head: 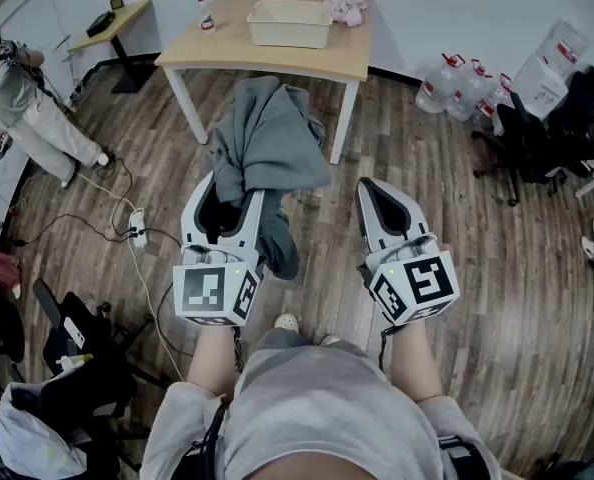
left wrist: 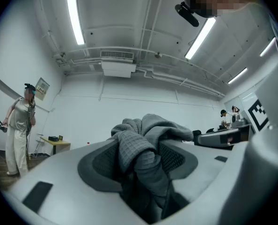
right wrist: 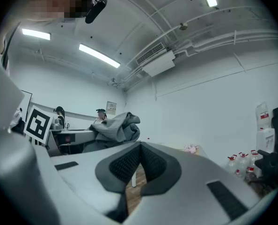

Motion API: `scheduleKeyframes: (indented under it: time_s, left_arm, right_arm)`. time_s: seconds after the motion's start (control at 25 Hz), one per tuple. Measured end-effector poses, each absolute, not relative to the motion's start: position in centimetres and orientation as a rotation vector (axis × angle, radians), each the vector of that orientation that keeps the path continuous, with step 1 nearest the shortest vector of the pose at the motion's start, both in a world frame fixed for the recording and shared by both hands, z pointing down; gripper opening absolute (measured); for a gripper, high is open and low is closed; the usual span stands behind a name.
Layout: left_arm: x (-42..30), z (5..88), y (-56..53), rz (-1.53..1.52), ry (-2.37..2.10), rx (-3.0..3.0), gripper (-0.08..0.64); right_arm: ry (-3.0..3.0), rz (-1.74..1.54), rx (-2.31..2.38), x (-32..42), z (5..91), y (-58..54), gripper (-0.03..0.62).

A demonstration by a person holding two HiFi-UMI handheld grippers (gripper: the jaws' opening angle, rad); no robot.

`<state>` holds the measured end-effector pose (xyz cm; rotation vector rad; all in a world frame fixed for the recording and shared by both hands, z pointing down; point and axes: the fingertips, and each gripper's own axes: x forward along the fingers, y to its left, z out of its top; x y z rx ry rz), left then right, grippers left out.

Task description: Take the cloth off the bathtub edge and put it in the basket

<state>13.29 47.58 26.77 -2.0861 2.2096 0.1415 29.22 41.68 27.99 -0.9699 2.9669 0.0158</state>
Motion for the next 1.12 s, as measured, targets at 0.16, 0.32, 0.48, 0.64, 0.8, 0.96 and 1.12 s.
scheduleKeyframes:
  time_s: [0.16, 0.32, 0.48, 0.64, 0.8, 0.96, 1.12]
  left_arm:
    - [13.6, 27.0, 48.3, 0.143, 2.212, -2.074, 0.256]
    - [13.7, 26.9, 48.4, 0.146, 2.210, -2.081, 0.256]
    - [13.3, 26.8, 48.3, 0.146, 2.206, -2.085, 0.256]
    - [12.6, 26.9, 47.9, 0.149, 2.201, -2.096, 0.256]
    - [11.5, 27.0, 47.4, 0.154, 2.194, -2.108, 0.256]
    - [9.9, 27.2, 46.8, 0.162, 2.184, -2.119, 0.256]
    - [8.5, 27.7, 46.1, 0.151, 2.159, -2.138, 0.256]
  right_arm:
    - [2.973, 0.030, -0.955, 29.4, 28.2, 42.2, 0.006]
    - [2.966, 0.029, -0.966, 29.6, 28.1, 42.4, 0.006]
    - [2.970, 0.027, -0.972, 29.2, 28.1, 42.3, 0.006]
    - [2.979, 0.037, -0.977, 28.4, 28.2, 42.1, 0.006]
    - [2.963, 0.033, -1.004, 27.4, 28.2, 41.6, 0.006]
    - [2.940, 0.029, -0.999, 26.0, 28.2, 41.1, 0.006]
    - [2.942, 0.043, -0.996, 24.1, 28.7, 41.1, 0.006]
